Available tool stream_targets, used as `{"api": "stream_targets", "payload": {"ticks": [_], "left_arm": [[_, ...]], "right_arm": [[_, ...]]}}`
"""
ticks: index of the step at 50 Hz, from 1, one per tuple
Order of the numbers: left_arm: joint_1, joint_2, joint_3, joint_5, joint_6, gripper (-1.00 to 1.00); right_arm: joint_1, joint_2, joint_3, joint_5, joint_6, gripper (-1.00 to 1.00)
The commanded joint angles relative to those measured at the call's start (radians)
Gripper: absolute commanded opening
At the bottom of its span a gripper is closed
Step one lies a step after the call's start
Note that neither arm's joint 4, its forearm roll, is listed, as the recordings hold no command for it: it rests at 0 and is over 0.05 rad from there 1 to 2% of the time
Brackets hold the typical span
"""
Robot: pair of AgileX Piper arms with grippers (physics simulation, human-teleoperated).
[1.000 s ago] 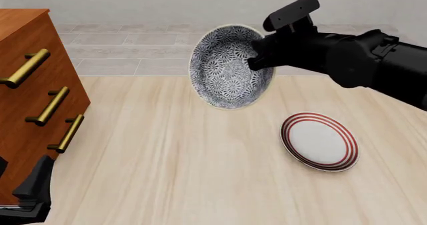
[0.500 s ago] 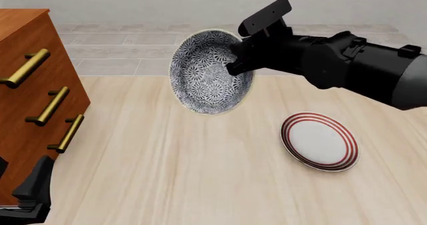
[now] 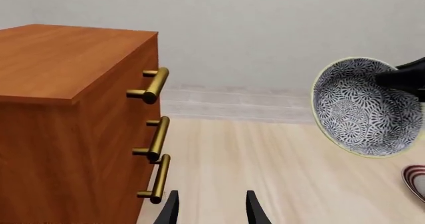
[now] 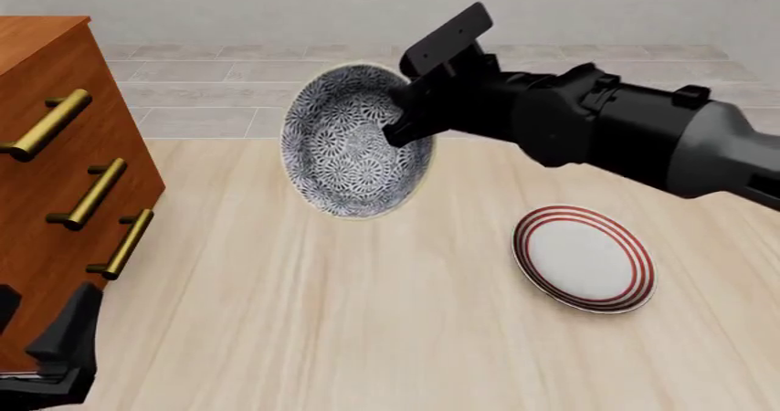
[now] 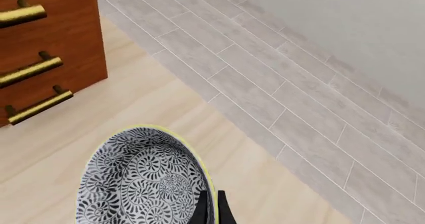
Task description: Put the bowl on top of the cabinet.
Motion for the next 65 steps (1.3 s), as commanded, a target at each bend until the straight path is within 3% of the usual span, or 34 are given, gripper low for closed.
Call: {"api": "stream_targets", "payload": {"ticks": [1, 6, 10, 16, 19, 28, 33, 46, 50, 65], "left_arm": [[-0.015, 0.055, 0.000, -0.047, -0.052, 1.00], [-0.022, 0.121, 0.001, -0.115, -0.057, 1.00], [-0.073, 0.210, -0.009, -0.195, -0.061, 1.00], [-0.146, 0.271, -0.041, -0.238, -0.114, 1.00], [-0.187, 0.327, -0.065, -0.266, -0.104, 1.00], [-0.230, 0.350, -0.097, -0.270, -0.132, 1.00], [-0.247, 0.370, -0.094, -0.302, -0.233, 1.00], [-0.286, 0.399, -0.123, -0.317, -0.266, 1.00], [-0.304, 0.419, -0.127, -0.338, -0.284, 1.00], [-0.381, 0.505, -0.156, -0.431, -0.315, 1.00]], "right_arm": [[0.012, 0.003, 0.005, -0.016, 0.001, -1.00], [0.012, 0.000, 0.011, -0.019, 0.001, -1.00], [0.013, -0.004, 0.022, -0.026, -0.003, -1.00], [0.009, -0.005, 0.026, -0.028, -0.003, -1.00], [0.009, -0.006, 0.028, -0.029, -0.003, -1.00], [0.015, -0.004, 0.020, -0.026, -0.005, -1.00], [0.019, -0.002, 0.015, -0.026, -0.008, -1.00], [0.020, 0.002, 0.015, -0.029, -0.014, -1.00], [0.008, 0.000, 0.031, -0.049, -0.043, -1.00], [0.019, -0.007, 0.032, -0.046, -0.038, -1.00]]}}
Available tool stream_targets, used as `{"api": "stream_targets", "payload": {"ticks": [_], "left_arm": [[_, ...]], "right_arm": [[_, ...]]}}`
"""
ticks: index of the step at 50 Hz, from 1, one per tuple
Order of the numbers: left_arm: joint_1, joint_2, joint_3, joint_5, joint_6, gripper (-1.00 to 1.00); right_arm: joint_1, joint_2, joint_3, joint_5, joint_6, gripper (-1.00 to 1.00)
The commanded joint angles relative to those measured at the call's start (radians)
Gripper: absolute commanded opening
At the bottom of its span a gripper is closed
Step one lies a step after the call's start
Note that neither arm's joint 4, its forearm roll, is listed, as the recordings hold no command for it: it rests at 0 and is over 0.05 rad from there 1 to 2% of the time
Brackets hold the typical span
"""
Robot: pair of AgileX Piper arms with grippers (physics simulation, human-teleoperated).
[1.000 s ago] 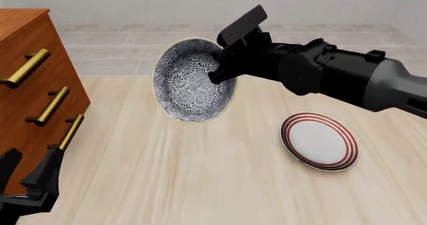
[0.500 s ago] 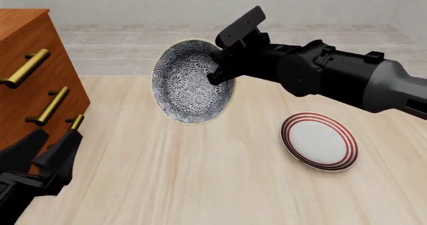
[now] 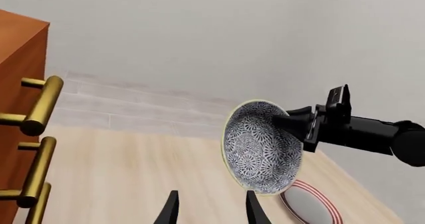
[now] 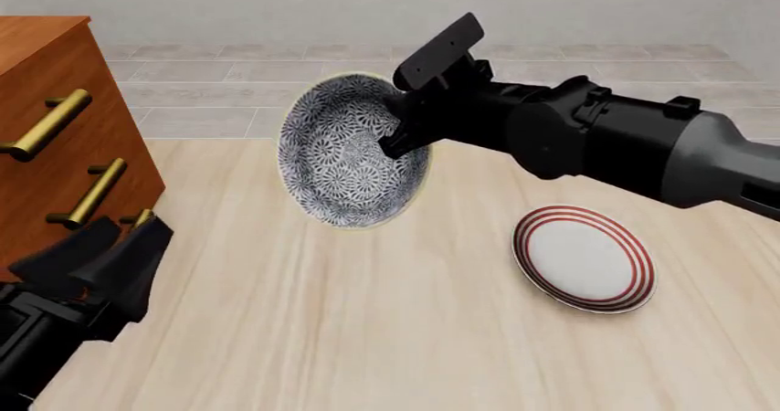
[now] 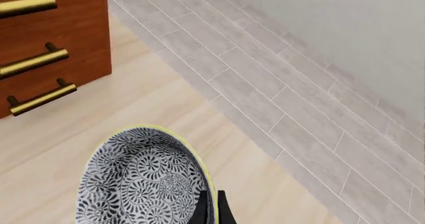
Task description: Put the bowl on top of the cabinet.
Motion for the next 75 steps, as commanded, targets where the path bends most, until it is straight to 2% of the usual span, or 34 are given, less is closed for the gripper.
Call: {"api": "stream_targets", "payload": {"ticks": [1, 7, 22, 27, 29, 36, 57, 75], "left_arm": [[-0.057, 0.058, -0.027, -0.062, -0.030, 1.00], [-0.074, 0.094, -0.046, -0.095, -0.035, 1.00], [-0.140, 0.168, -0.085, -0.193, -0.128, 1.00], [-0.157, 0.184, -0.099, -0.201, -0.128, 1.00], [-0.167, 0.192, -0.099, -0.219, -0.149, 1.00], [-0.183, 0.209, -0.121, -0.219, -0.136, 1.00], [-0.123, 0.322, -0.124, -0.281, -0.133, 1.00], [-0.114, 0.446, -0.144, -0.345, -0.134, 1.00]], "right_arm": [[0.002, -0.007, -0.001, -0.006, 0.000, -1.00], [0.004, -0.007, 0.008, -0.012, 0.000, -1.00], [0.006, -0.013, 0.021, -0.018, -0.003, -1.00], [0.008, -0.012, 0.022, -0.020, 0.001, -1.00], [0.009, -0.012, 0.024, -0.021, 0.000, -1.00], [0.012, -0.010, 0.026, -0.024, 0.000, -1.00], [0.014, -0.012, 0.031, -0.028, 0.004, -1.00], [0.012, -0.026, 0.030, -0.020, 0.002, -1.00]]}}
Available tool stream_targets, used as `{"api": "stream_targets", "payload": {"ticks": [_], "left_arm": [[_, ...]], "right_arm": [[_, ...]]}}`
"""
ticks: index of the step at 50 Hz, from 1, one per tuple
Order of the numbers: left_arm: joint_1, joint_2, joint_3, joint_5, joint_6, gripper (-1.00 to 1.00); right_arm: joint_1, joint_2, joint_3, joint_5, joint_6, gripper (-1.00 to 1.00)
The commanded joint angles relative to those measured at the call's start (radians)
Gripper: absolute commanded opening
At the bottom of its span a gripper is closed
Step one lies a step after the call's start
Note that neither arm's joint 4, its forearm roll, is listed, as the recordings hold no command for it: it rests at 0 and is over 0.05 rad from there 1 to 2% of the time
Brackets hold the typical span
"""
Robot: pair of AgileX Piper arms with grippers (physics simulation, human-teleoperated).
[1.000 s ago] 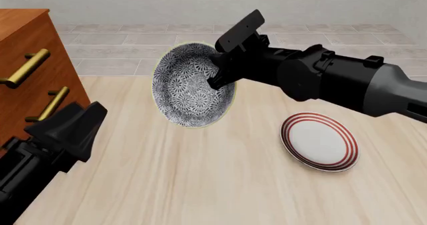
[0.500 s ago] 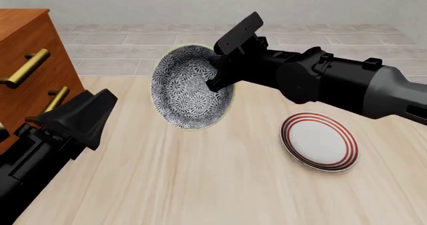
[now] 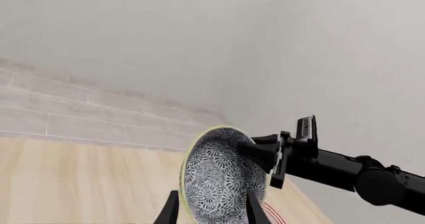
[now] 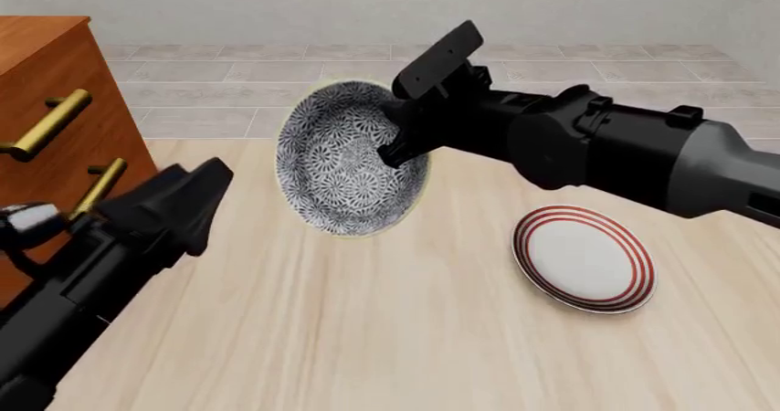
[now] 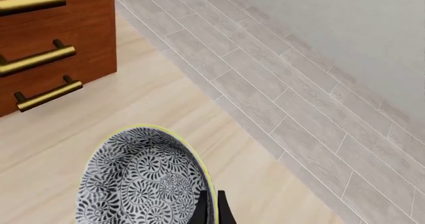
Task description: Put the bowl on top of the cabinet.
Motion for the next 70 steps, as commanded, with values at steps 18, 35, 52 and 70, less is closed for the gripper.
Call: {"api": "stream_targets", "payload": {"ticks": [18, 35, 52, 70], "left_arm": [[0.020, 0.177, -0.017, -0.112, -0.010, 1.00], [0.028, 0.247, -0.040, -0.160, -0.030, 1.00], [0.021, 0.298, -0.042, -0.212, -0.071, 1.00], [0.014, 0.353, -0.044, -0.255, -0.088, 1.00]], "right_arm": [[0.000, -0.014, -0.004, 0.001, 0.005, -1.00], [0.010, -0.027, 0.014, -0.004, 0.010, -1.00], [0.017, -0.039, 0.027, -0.007, 0.012, -1.00], [0.024, -0.049, 0.036, -0.011, 0.013, -1.00]]}}
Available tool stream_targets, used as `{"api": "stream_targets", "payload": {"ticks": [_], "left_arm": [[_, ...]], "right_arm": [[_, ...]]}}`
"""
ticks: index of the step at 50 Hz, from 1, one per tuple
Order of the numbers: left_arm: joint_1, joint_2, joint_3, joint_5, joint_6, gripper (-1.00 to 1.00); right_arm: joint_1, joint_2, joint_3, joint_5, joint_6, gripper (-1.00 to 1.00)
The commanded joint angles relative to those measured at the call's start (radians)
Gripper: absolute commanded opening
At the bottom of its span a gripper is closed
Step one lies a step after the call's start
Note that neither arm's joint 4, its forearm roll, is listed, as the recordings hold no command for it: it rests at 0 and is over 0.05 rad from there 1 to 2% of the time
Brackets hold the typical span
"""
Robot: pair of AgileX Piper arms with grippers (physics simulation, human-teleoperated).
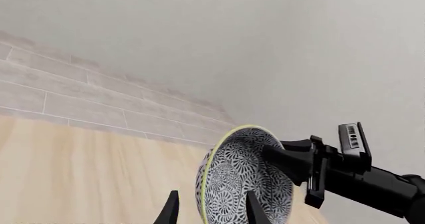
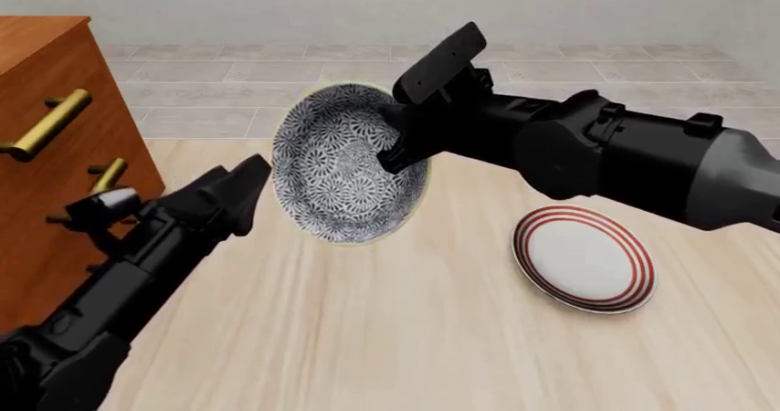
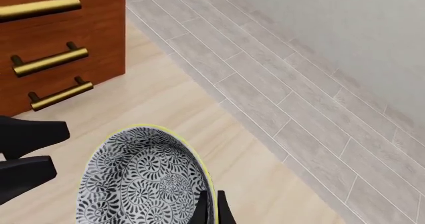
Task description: Put the bowl on top of the cabinet.
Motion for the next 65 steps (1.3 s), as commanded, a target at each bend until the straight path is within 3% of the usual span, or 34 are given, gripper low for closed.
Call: {"api": "stream_targets", "payload": {"ticks": [1, 65], "left_arm": [[-0.002, 0.039, 0.000, -0.032, -0.013, 1.00], [-0.055, 0.199, -0.043, -0.102, -0.036, 1.00]], "right_arm": [[0.003, -0.011, 0.000, -0.003, 0.006, -1.00], [0.023, -0.039, 0.005, 0.002, 0.005, -1.00]]}}
